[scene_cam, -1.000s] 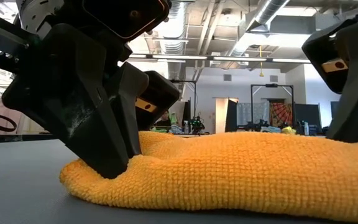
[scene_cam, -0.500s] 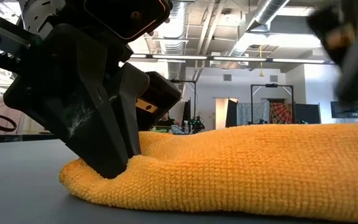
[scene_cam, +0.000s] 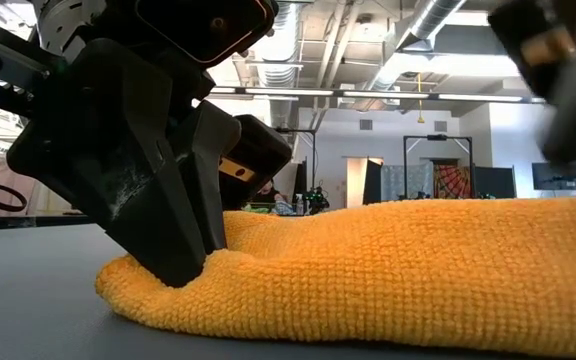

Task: Roll towel into tight, uniform cylinder
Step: Roll the orange towel

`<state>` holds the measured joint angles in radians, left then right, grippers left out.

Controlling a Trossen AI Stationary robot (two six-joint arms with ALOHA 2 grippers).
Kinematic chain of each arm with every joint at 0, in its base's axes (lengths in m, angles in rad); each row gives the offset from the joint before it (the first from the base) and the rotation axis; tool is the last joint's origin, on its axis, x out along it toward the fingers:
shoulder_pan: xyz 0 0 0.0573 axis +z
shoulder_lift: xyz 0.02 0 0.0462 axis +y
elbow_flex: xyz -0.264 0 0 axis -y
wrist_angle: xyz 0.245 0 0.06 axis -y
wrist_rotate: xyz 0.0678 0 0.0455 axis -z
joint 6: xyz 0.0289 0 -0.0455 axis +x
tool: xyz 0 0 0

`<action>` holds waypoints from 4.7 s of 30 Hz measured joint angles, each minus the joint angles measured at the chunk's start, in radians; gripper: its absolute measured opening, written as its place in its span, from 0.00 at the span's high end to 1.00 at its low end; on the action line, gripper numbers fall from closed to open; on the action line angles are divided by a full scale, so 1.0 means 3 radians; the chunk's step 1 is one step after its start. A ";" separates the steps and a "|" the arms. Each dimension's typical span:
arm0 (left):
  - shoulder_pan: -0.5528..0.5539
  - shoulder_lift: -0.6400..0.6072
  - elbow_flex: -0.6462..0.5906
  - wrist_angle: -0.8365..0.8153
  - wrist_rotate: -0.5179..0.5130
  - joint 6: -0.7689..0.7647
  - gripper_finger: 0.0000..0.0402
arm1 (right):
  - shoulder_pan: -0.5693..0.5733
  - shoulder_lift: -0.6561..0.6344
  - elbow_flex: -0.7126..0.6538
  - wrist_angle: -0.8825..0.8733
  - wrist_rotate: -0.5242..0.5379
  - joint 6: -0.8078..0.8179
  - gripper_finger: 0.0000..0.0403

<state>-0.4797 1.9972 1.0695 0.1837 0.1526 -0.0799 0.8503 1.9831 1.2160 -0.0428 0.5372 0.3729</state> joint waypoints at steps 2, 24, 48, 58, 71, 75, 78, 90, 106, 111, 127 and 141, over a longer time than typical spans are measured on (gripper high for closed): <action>0.0000 0.0000 0.0000 0.0005 -0.0001 0.0002 1.00 | 0.0001 0.0085 -0.0002 -0.0024 -0.0014 0.0033 0.50; 0.0031 0.0000 0.0000 0.0032 0.0124 -0.0008 1.00 | -0.0014 0.0116 -0.0001 -0.0359 0.0128 0.0134 0.51; 0.0031 0.0000 -0.0006 0.0132 0.0620 -0.0026 1.00 | -0.0045 0.0116 -0.0028 -0.0455 0.0133 0.0750 0.84; 0.0124 0.0000 -0.0006 0.0145 0.0598 -0.0068 1.00 | -0.0011 -0.0088 0.0306 -0.1300 0.0307 0.0927 0.84; 0.0185 0.0000 0.0000 0.0119 0.0437 -0.0183 1.00 | -0.0787 -0.0089 -0.0240 -0.0756 -0.0055 0.0336 0.91; 0.0239 0.0000 0.0000 0.0153 0.0312 -0.0213 1.00 | -0.0857 -0.0128 -0.0440 -0.0639 -0.0094 0.0323 0.96; 0.0296 0.0000 0.0000 0.0179 0.0208 -0.0244 1.00 | -0.0861 -0.0138 -0.0547 -0.0620 -0.0039 0.0375 0.97; 0.0282 0.0000 0.0000 0.0176 0.0231 -0.0363 1.00 | -0.0943 -0.0536 -0.0955 -0.0927 0.0136 0.0739 0.96; 0.0294 0.0000 0.0000 0.0200 0.0234 -0.0337 1.00 | -0.0920 -0.1064 -0.0794 -0.1438 0.0104 0.0852 0.76; 0.0294 0.0000 0.0000 0.0200 0.0233 -0.0328 1.00 | -0.0757 -0.1378 -0.0713 -0.1549 0.0116 0.0970 0.69; 0.0296 0.0000 0.0000 0.0198 0.0256 -0.0324 1.00 | -0.0109 -0.1202 -0.0710 -0.0405 0.0134 0.0827 0.62; 0.0296 0.0000 0.0000 0.0196 0.0330 -0.0324 1.00 | 0.0093 -0.0836 -0.0698 -0.0103 0.0124 0.0802 0.63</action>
<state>-0.3908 1.9972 1.0695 0.2424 0.2516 -0.1772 0.8782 1.7324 1.0065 -0.0737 0.5743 0.6135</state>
